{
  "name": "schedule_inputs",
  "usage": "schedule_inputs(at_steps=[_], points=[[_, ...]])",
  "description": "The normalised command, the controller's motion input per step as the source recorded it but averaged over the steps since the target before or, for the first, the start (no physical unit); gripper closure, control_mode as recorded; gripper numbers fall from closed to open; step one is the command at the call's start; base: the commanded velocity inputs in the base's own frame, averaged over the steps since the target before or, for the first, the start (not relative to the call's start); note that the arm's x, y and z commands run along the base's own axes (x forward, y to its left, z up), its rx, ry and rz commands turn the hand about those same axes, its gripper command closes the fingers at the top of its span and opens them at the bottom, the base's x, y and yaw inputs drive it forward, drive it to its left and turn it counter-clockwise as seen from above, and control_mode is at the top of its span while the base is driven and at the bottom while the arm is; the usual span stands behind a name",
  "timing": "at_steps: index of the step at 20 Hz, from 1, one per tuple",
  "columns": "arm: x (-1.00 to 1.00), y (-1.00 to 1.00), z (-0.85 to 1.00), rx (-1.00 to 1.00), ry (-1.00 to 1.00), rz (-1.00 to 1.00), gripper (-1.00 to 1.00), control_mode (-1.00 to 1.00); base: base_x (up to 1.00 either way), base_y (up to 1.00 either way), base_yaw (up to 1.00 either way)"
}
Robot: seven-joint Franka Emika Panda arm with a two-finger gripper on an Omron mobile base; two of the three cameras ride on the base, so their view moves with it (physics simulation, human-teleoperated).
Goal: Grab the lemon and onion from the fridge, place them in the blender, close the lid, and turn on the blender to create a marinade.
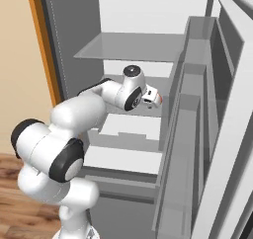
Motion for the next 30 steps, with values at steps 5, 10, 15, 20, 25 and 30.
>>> schedule_inputs(at_steps=[5, 10, 15, 20, 25, 30], points=[[0.29, -0.38, -0.14, 0.00, 0.01, 0.00, -1.00, -1.00, 0.00, 0.00, 0.00], [0.44, -0.13, -0.09, 0.00, 0.02, 0.00, -1.00, -1.00, 0.00, 0.00, 0.00], [0.40, -0.05, -0.13, 0.00, 0.03, 0.00, -1.00, -1.00, 0.00, 0.00, 0.00], [0.26, -0.03, -0.20, 0.02, 0.05, 0.00, -1.00, -1.00, 0.00, 0.00, 0.00], [0.29, 0.00, -0.22, 0.03, 0.02, 0.00, -1.00, -1.00, 0.00, 0.00, 0.00], [0.30, -0.14, -0.19, 0.00, 0.00, 0.00, -1.00, -1.00, 0.00, 0.00, 0.00]])
